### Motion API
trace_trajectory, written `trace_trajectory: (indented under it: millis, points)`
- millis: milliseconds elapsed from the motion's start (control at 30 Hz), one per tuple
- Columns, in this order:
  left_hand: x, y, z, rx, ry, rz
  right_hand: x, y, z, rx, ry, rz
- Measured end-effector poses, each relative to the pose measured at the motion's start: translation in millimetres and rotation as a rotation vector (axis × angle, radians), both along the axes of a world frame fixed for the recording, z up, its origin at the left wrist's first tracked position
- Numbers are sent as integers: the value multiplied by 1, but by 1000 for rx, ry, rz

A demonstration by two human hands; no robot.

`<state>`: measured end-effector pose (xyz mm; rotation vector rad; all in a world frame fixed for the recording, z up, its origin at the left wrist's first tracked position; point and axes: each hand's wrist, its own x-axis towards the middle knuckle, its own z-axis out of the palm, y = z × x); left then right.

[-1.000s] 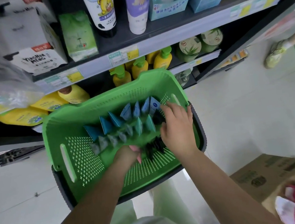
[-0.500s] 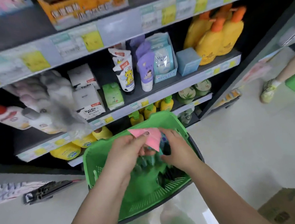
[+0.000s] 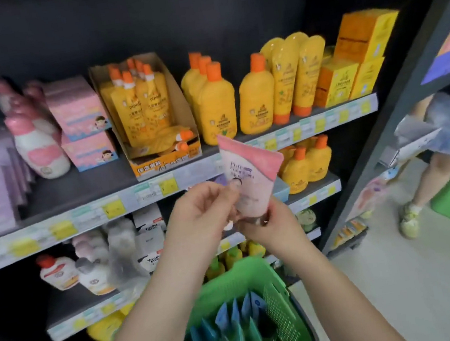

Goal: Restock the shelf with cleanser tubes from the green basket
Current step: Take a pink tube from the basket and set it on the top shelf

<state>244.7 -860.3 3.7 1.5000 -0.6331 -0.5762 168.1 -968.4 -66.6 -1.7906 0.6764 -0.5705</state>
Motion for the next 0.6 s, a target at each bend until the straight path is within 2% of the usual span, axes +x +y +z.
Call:
trace_trajectory:
  millis: [67,167,333,400,600]
  points:
    - [6,-5,16,-8,-161,11,-1,-9,36,13,-64,27]
    - [13,-17,44,-60,-296,-5,-3,-22,90,-15,-198,53]
    - [16,-41,98,-235,-434,-80,-8,-35,164,-67,-351,120]
    - [18,-50,118,-267,-509,-83,-8,-40,185,-86,-372,136]
    - [26,-69,177,-311,-556,-70,1,-56,235,-43,-479,161]
